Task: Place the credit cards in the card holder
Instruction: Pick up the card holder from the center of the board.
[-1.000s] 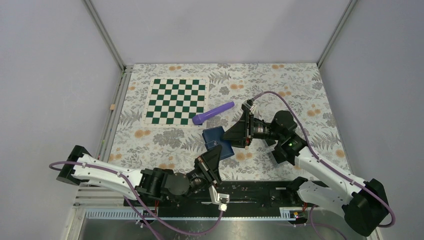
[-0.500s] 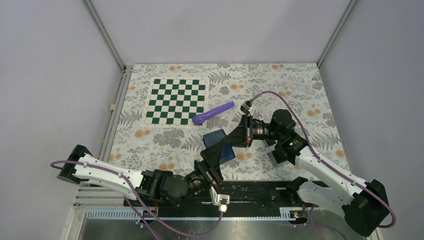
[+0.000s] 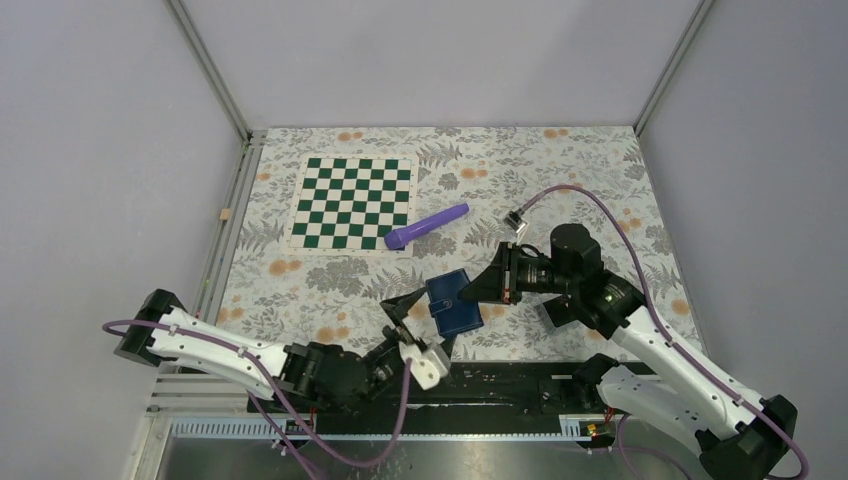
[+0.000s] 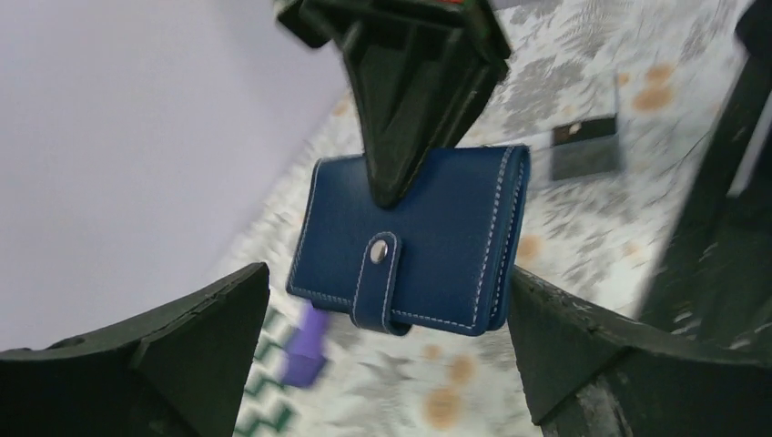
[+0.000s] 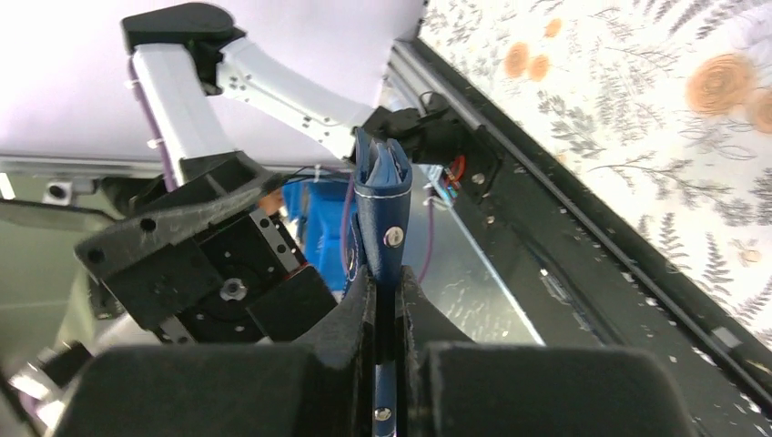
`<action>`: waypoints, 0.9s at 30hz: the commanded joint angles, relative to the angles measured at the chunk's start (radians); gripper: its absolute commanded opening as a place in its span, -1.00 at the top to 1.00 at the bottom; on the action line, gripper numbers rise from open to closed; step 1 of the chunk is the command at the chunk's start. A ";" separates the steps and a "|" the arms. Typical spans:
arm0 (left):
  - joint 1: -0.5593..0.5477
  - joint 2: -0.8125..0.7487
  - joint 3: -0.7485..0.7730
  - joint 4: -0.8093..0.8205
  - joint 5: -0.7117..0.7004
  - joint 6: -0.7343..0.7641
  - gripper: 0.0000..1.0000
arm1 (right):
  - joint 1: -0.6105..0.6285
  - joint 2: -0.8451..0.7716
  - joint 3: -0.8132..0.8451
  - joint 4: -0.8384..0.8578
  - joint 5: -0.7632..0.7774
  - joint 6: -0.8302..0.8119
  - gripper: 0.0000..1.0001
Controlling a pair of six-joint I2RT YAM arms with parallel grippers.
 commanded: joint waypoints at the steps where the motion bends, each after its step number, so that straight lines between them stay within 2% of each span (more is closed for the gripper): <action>1: -0.004 -0.012 0.009 -0.017 -0.204 -0.810 -0.98 | -0.006 -0.043 0.040 -0.171 0.131 -0.159 1.00; 4: 0.001 -0.061 -0.045 -0.115 -0.223 -1.189 -0.98 | -0.025 -0.052 0.054 -0.253 0.162 -0.213 1.00; 8: 0.041 -0.212 -0.172 -0.143 -0.146 -1.551 -0.98 | -0.040 -0.058 0.057 -0.319 0.197 -0.260 1.00; 12: 0.162 -0.380 -0.233 -0.272 0.050 -1.723 -0.98 | -0.041 -0.063 0.040 -0.321 0.209 -0.271 1.00; 15: 0.282 -0.463 -0.219 -0.367 0.252 -1.747 -0.98 | -0.041 -0.062 0.022 -0.308 0.199 -0.274 1.00; 19: 0.398 -0.427 -0.162 -0.410 0.456 -1.714 -0.98 | -0.042 -0.055 -0.004 -0.280 0.181 -0.276 1.00; 24: 0.522 -0.184 -0.055 -0.353 0.794 -1.658 -0.98 | -0.041 -0.052 -0.012 -0.274 0.171 -0.290 1.00; 27: 0.602 -0.002 -0.010 -0.249 1.046 -1.661 -0.98 | -0.042 -0.058 -0.010 -0.288 0.179 -0.298 1.00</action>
